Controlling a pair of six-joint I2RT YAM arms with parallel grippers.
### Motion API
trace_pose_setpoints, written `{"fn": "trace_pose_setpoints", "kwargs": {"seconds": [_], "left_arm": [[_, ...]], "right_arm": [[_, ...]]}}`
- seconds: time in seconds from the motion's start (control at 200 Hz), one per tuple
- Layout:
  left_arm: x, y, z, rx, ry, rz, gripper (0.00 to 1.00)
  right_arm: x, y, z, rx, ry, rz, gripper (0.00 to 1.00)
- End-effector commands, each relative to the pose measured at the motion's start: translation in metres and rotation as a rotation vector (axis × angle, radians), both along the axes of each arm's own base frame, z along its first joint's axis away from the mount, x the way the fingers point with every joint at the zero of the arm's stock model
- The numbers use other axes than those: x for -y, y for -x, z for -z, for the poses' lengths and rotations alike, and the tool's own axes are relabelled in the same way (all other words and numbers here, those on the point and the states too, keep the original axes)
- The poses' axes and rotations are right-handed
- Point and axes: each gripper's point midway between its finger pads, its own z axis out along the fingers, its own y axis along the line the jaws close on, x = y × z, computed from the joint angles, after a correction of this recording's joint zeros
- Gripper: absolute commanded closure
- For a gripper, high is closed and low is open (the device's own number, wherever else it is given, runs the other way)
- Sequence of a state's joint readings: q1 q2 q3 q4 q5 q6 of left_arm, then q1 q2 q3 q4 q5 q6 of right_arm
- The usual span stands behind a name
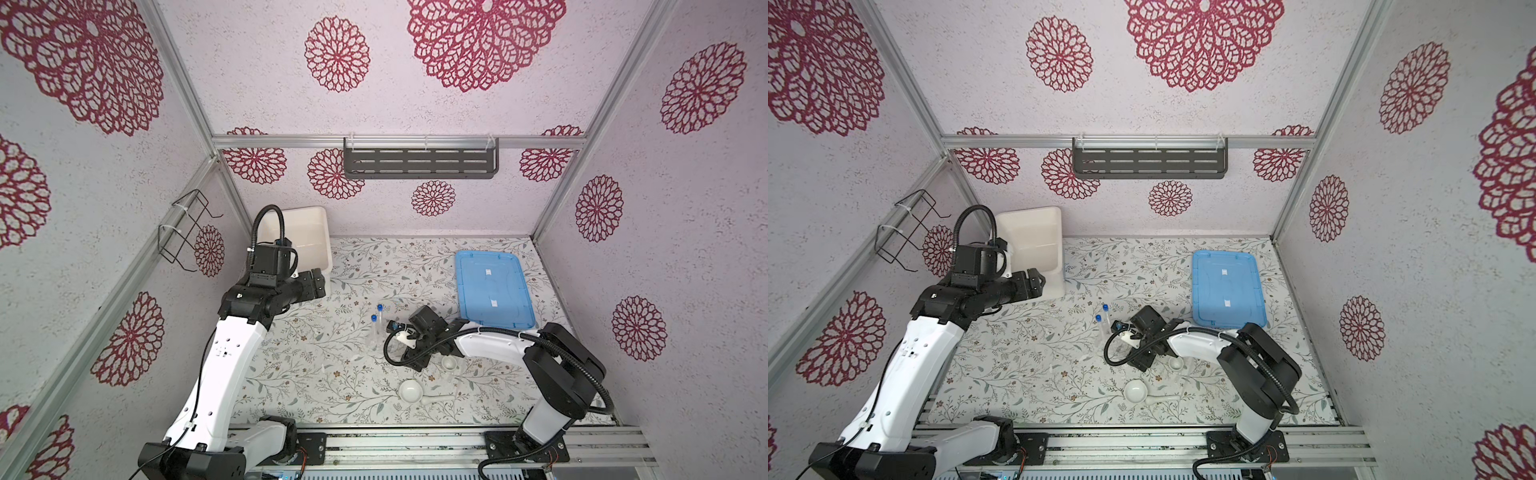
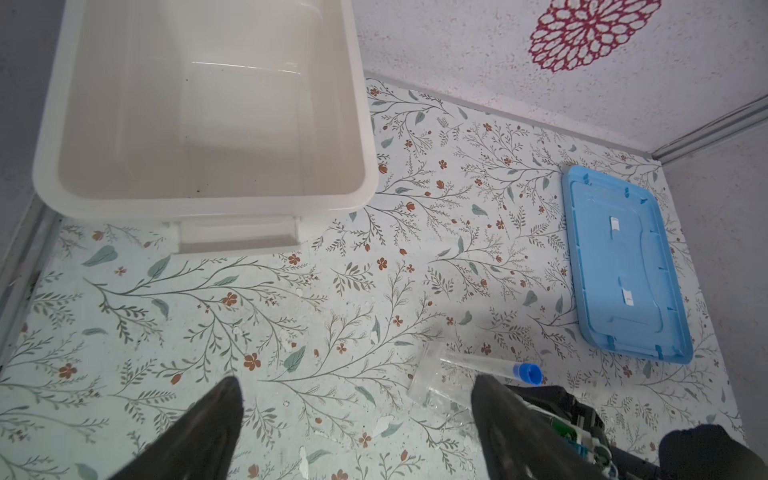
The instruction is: Organize the chemistry lab equipment
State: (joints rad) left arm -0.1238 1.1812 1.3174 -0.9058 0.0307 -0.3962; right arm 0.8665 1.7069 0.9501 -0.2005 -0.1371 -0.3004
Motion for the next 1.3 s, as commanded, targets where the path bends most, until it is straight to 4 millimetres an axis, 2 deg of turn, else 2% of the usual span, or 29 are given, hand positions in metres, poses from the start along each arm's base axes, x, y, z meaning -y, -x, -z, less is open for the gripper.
{"fn": "trace_pose_setpoints", "kwargs": {"seconds": [0.0,0.15,0.335,0.49,0.631,0.791,1.101,1.151,1.161,1.171,1.296], "left_arm": [[-0.007,0.004,-0.015,0.03,0.034,-0.025,0.1],[-0.016,0.002,-0.037,0.096,0.044,-0.064,0.09],[-0.021,-0.002,-0.063,0.167,0.06,-0.086,0.08],[-0.027,-0.004,-0.077,0.205,0.057,-0.102,0.06],[-0.038,-0.006,-0.086,0.228,0.042,-0.126,0.05],[-0.04,-0.011,-0.094,0.254,0.063,-0.13,0.05],[-0.035,-0.015,-0.092,0.252,0.098,-0.112,0.05],[-0.036,-0.014,-0.092,0.253,0.095,-0.114,0.05],[-0.036,-0.014,-0.092,0.254,0.094,-0.115,0.05],[-0.036,-0.013,-0.093,0.254,0.093,-0.115,0.05],[-0.039,-0.011,-0.095,0.262,0.087,-0.121,0.05]], "right_arm": [[-0.029,-0.002,-0.015,0.029,-0.055,-0.068,0.25],[-0.065,-0.004,-0.021,0.046,-0.062,-0.146,0.26],[-0.113,-0.002,-0.018,0.051,-0.044,-0.258,0.26],[-0.159,-0.003,-0.031,0.051,-0.125,-0.285,0.26],[-0.191,0.006,-0.036,0.061,-0.162,-0.309,0.25],[-0.216,0.016,-0.039,0.086,-0.144,-0.33,0.25],[-0.253,0.046,-0.033,0.093,-0.136,-0.42,0.26],[-0.256,0.045,-0.031,0.097,-0.126,-0.421,0.26],[-0.261,0.059,-0.031,0.095,-0.126,-0.446,0.26],[-0.263,0.063,-0.03,0.094,-0.123,-0.456,0.26],[-0.272,0.08,-0.028,0.083,-0.124,-0.491,0.25]]}}
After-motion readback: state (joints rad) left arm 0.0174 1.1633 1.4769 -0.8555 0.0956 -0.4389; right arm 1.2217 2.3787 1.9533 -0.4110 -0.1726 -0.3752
